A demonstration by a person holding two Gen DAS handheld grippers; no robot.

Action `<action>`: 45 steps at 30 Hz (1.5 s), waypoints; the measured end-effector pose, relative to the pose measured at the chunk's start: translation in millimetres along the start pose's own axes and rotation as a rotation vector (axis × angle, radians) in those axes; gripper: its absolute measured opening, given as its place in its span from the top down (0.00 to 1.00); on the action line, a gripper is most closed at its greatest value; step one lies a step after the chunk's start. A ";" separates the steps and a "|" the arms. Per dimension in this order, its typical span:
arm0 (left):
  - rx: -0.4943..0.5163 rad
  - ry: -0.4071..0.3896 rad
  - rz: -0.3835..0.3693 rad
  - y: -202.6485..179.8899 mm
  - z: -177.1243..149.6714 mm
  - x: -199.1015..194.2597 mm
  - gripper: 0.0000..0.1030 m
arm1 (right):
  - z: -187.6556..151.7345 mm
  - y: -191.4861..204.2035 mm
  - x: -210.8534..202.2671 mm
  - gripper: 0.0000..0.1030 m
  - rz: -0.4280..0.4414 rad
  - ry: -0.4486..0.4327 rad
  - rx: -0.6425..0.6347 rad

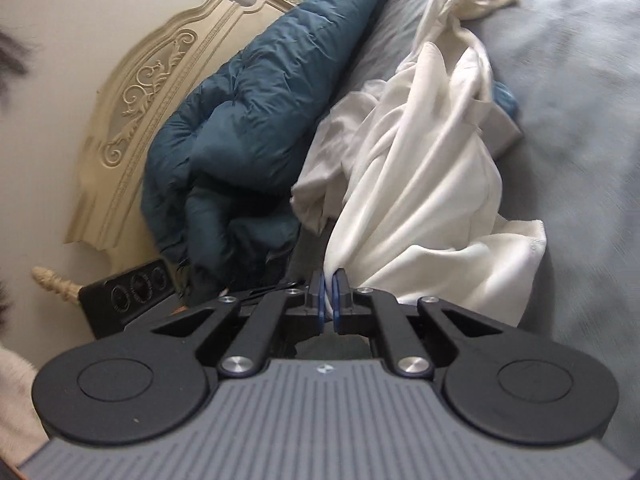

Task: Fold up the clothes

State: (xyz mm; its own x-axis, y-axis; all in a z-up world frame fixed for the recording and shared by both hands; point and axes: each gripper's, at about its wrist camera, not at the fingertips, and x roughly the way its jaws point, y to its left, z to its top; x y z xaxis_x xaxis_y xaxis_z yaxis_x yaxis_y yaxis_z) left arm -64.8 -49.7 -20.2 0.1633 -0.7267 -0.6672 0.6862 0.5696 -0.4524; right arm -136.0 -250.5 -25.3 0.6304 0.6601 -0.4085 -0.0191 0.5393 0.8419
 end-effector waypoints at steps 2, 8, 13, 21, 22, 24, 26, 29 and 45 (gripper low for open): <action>0.010 0.037 -0.036 -28.1 -14.4 7.2 0.97 | -19.0 -0.7 -33.0 0.98 -0.011 0.017 0.026; -0.011 0.182 -0.157 -101.4 -69.0 31.4 0.97 | -74.1 -4.7 -120.1 0.98 -0.089 0.082 0.122; -0.028 0.292 -0.153 -126.9 -114.9 65.7 0.88 | -114.9 -28.0 -160.0 0.98 -0.212 0.128 0.217; -0.034 0.240 0.042 -82.5 -117.5 38.0 0.48 | -105.1 -71.8 -167.8 0.89 -0.467 0.123 0.207; -0.037 0.215 0.075 -72.3 -113.9 29.5 0.46 | -97.2 -72.3 -170.6 0.84 -0.483 0.102 0.186; -0.068 0.161 0.132 -48.9 -101.0 15.3 0.42 | -77.0 -70.8 -163.4 0.74 -0.491 0.061 0.133; -0.093 0.101 0.191 -26.3 -86.0 14.8 0.39 | -52.7 -71.2 -142.8 0.71 -0.473 0.033 0.080; -0.119 0.017 0.271 8.3 -62.4 26.5 0.34 | -2.8 -64.1 -81.9 0.60 -0.398 0.009 0.000; -0.179 0.035 0.258 93.5 -47.3 50.6 0.36 | 171.0 -180.9 144.4 0.83 -0.278 -0.115 0.378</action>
State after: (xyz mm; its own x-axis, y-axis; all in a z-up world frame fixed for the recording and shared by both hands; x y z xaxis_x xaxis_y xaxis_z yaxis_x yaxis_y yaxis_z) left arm -26.0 -15.0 -124.2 0.2893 -0.5373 -0.7922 0.4890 0.7945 -0.3602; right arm 91.2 -342.1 -176.3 0.6537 0.4447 -0.6123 0.4318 0.4452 0.7844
